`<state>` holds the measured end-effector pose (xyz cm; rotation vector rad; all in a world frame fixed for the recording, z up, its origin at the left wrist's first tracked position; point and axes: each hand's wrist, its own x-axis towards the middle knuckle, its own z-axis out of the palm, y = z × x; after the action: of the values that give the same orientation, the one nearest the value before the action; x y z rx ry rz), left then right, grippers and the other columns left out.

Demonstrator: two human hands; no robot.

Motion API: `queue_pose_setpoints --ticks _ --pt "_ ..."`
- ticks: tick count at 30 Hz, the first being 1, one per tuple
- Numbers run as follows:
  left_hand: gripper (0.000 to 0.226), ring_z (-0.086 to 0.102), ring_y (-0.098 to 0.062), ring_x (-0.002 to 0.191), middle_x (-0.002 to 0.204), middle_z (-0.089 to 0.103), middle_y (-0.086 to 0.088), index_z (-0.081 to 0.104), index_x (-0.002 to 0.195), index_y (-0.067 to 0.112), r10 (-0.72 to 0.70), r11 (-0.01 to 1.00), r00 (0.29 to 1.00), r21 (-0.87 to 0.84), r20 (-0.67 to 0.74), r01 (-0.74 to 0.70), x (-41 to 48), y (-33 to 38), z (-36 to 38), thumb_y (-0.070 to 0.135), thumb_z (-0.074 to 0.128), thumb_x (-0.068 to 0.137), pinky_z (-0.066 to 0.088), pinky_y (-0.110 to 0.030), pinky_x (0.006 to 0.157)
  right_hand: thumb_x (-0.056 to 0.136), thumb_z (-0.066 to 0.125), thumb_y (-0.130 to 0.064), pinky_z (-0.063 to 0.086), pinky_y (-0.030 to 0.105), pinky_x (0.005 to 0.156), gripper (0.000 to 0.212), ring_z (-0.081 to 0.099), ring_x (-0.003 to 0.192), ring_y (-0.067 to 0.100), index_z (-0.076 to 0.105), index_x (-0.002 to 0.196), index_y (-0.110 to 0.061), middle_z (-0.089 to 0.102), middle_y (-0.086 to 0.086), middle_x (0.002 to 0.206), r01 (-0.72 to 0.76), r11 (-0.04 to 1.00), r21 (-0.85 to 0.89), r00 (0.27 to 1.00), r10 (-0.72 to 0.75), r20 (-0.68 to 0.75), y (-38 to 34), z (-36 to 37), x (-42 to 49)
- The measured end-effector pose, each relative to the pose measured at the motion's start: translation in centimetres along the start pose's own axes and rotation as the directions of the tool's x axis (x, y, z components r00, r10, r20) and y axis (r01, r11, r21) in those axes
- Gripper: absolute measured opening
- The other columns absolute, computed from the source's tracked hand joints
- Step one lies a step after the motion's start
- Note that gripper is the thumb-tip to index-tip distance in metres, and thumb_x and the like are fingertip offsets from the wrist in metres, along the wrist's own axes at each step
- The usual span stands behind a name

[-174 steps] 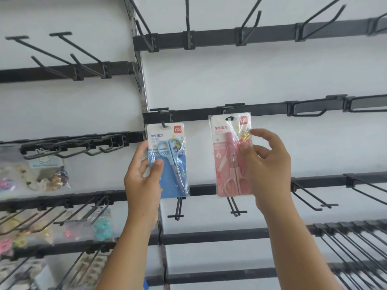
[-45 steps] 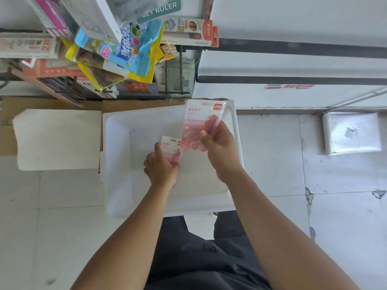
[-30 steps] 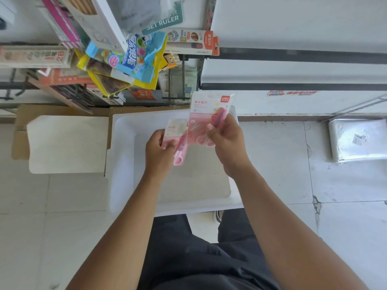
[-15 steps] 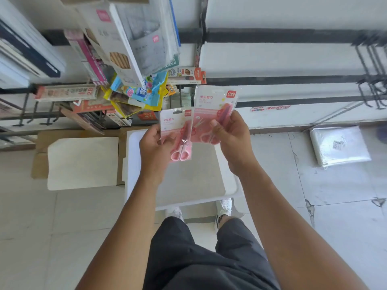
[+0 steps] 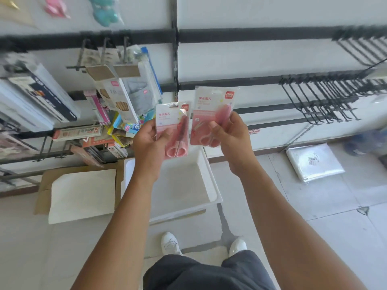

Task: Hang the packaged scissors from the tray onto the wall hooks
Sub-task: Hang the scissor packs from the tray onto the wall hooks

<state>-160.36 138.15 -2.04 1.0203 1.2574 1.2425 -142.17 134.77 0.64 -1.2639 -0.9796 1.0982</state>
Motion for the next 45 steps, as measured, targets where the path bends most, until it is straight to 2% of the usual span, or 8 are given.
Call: queue_pose_setpoints --ticks 2,14,18,23,29,34,41,45 --pt "0.028 0.073 -0.005 0.085 0.089 0.078 0.016 0.069 0.099 0.024 0.038 0.999 0.999 0.005 0.015 -0.038 -1.1 1.1 1.7 -0.001 0.064 0.087 0.058 -0.036 0.077 0.098 0.057 0.003 0.051 0.018 0.053 0.021 0.071 0.060 0.012 0.050 0.117 0.009 0.070 0.022 0.096 0.024 1.000 -0.013 1.000 -0.023 0.016 -1.1 -1.6 -0.3" --pt "0.024 0.073 -0.010 0.089 0.096 0.076 0.004 0.069 0.099 0.021 0.278 0.960 0.961 -0.011 0.005 -0.278 -7.6 7.8 17.0 0.001 0.067 0.086 0.056 -0.026 0.075 0.099 0.060 -0.007 0.058 0.023 0.064 0.021 0.075 0.090 0.018 0.058 0.119 -0.005 0.074 0.013 0.113 0.124 0.992 -0.019 0.989 -0.122 0.078 -8.2 -16.7 -1.0" --pt "0.024 0.072 -0.014 0.091 0.099 0.076 -0.001 0.069 0.104 0.012 0.299 0.952 0.954 -0.060 -0.015 -0.299 -9.5 9.4 20.7 -0.003 0.065 0.085 0.058 -0.031 0.083 0.098 0.060 -0.007 0.059 0.029 0.064 0.020 0.076 0.087 0.020 0.060 0.118 -0.006 0.075 0.012 0.111 0.138 0.990 0.002 0.988 -0.138 0.064 -10.6 -21.3 -1.6" --pt "0.025 0.074 -0.014 0.094 0.095 0.078 0.006 0.072 0.095 0.024 0.378 0.921 0.926 -0.102 -0.008 -0.377 -10.6 13.4 25.3 0.002 0.068 0.085 0.057 -0.030 0.081 0.097 0.061 -0.010 0.053 0.030 0.053 0.024 0.072 0.074 0.029 0.059 0.120 -0.004 0.074 0.022 0.105 0.241 0.970 -0.011 0.969 -0.240 0.053 -15.2 -25.5 -1.5" --pt "0.026 0.073 -0.012 0.096 0.096 0.079 0.006 0.072 0.095 0.025 0.473 0.871 0.879 -0.185 0.062 -0.455 -10.4 18.5 31.0 0.001 0.067 0.086 0.054 -0.022 0.080 0.096 0.063 -0.010 0.057 0.061 0.085 0.021 0.074 0.097 0.037 0.062 0.117 -0.009 0.077 0.010 0.107 0.337 0.941 0.019 0.941 -0.336 -0.042 -21.5 -29.1 0.0" --pt "0.027 0.073 -0.015 0.100 0.102 0.078 0.003 0.072 0.099 0.025 0.509 0.842 0.858 -0.247 0.067 -0.480 -8.3 21.4 34.4 0.003 0.069 0.085 0.055 -0.024 0.082 0.095 0.063 -0.010 0.052 0.070 0.085 0.022 0.072 0.100 0.041 0.062 0.117 -0.009 0.077 0.013 0.109 0.412 0.911 0.015 0.909 -0.410 -0.072 -24.9 -31.4 2.2" --pt "0.028 0.072 -0.010 0.102 0.106 0.077 0.005 0.071 0.109 0.020 0.595 0.781 0.798 -0.299 0.092 -0.548 -3.9 25.1 38.8 0.004 0.069 0.086 0.055 -0.019 0.080 0.097 0.062 -0.006 0.063 0.037 0.068 0.030 0.078 0.086 0.022 0.049 0.124 -0.012 0.077 0.006 0.100 0.455 0.890 0.034 0.887 -0.450 -0.104 -28.7 -33.7 6.8" --pt "0.026 0.072 -0.014 0.103 0.108 0.077 0.002 0.071 0.106 0.025 0.608 0.774 0.788 -0.300 0.101 -0.558 -1.0 26.5 41.2 0.009 0.070 0.086 0.056 -0.022 0.079 0.096 0.066 -0.011 0.062 0.030 0.061 0.033 0.079 0.081 0.020 0.050 0.125 -0.014 0.080 0.005 0.096 0.468 0.884 -0.015 0.871 -0.464 -0.163 -30.2 -35.0 9.7"
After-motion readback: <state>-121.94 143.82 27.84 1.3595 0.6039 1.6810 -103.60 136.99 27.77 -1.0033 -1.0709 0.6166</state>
